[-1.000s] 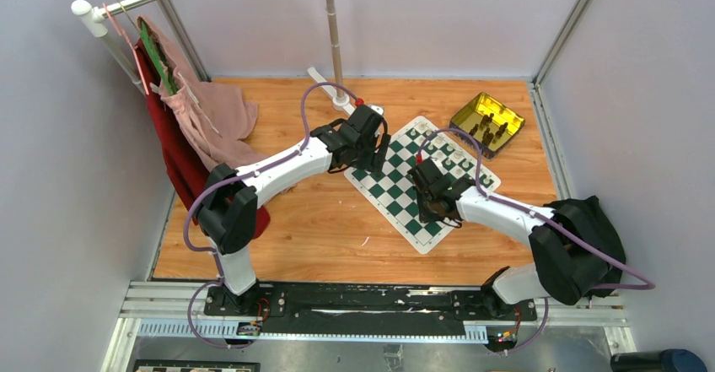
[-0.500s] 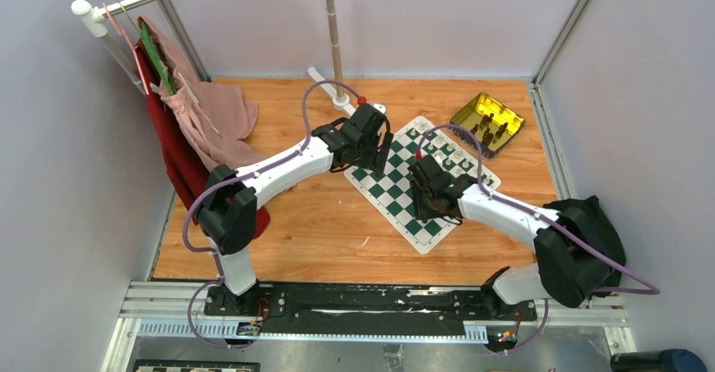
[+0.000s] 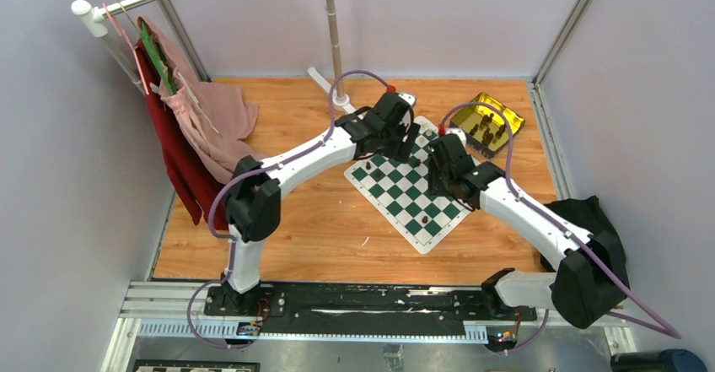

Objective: Set up the chess pieces on the board
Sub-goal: Pick up the chess piece from the chessboard.

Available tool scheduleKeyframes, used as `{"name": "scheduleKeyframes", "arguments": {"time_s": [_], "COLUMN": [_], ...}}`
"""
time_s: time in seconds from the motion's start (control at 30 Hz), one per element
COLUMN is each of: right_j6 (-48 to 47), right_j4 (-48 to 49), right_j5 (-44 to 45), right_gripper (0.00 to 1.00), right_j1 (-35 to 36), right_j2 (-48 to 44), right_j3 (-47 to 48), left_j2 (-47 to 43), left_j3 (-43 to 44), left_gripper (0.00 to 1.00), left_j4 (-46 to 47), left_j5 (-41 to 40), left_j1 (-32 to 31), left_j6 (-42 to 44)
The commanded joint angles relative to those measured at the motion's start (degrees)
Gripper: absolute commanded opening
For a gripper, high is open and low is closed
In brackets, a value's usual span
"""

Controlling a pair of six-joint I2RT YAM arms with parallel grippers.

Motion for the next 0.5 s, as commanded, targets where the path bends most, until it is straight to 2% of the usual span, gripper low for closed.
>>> {"name": "scheduleKeyframes", "arguments": {"time_s": [0.0,0.17,0.47], "right_j6": [-1.0,-1.4,-2.4], "right_j4": [-2.2,-0.9,0.0], "right_j5": [2.3,0.1,-1.1], "right_gripper": [0.45,0.45,0.43], "right_j1": [-5.7,-10.5,-13.3], "right_j2": [-1.8,-2.0,-1.5], "right_j3": [0.3,-0.4,-0.3], "left_j2": [6.3,12.7,21.0], "left_j3": [5.9,11.4,17.1], "left_gripper": [0.76,0.73,0.65], "left_j4": [-1.3,-1.1,0.2], "left_j5": [3.7,5.7,5.5], "left_j1": [-0.8,-0.9,-1.0], "left_j6": [2.8,3.1,3.0]}}
